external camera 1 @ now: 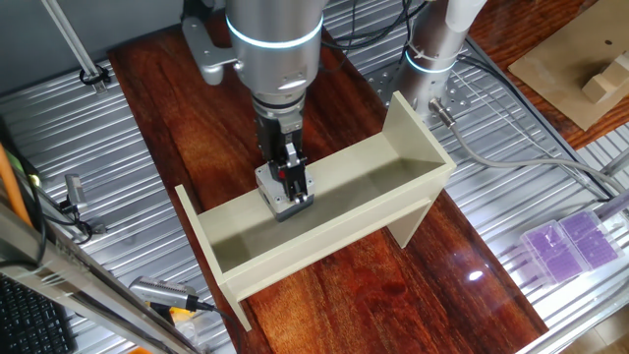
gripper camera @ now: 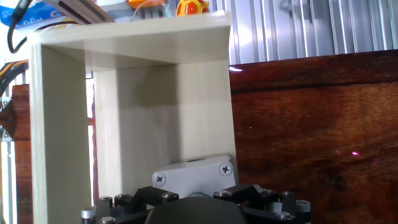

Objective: Take the object down from the shelf

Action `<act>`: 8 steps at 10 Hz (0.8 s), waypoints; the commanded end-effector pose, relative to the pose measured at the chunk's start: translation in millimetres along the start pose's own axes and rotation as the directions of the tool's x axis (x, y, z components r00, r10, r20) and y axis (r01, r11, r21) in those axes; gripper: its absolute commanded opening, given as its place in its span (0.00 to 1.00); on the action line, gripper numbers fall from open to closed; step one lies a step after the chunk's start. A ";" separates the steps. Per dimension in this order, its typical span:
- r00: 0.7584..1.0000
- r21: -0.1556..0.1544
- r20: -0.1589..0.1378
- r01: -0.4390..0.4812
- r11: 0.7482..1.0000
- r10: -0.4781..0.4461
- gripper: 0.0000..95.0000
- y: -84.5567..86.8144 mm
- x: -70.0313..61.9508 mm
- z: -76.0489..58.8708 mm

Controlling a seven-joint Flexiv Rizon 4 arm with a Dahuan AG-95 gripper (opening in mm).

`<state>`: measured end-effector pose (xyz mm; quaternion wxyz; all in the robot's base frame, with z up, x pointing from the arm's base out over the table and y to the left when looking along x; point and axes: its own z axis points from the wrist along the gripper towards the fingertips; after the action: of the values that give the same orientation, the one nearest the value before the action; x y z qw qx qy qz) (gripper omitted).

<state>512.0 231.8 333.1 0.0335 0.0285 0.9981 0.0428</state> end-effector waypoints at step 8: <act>0.998 0.009 0.003 0.056 0.998 -0.056 0.80 -2.0 -1.2 17.9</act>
<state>514.0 230.9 314.3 0.0368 -0.0012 0.9986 0.0374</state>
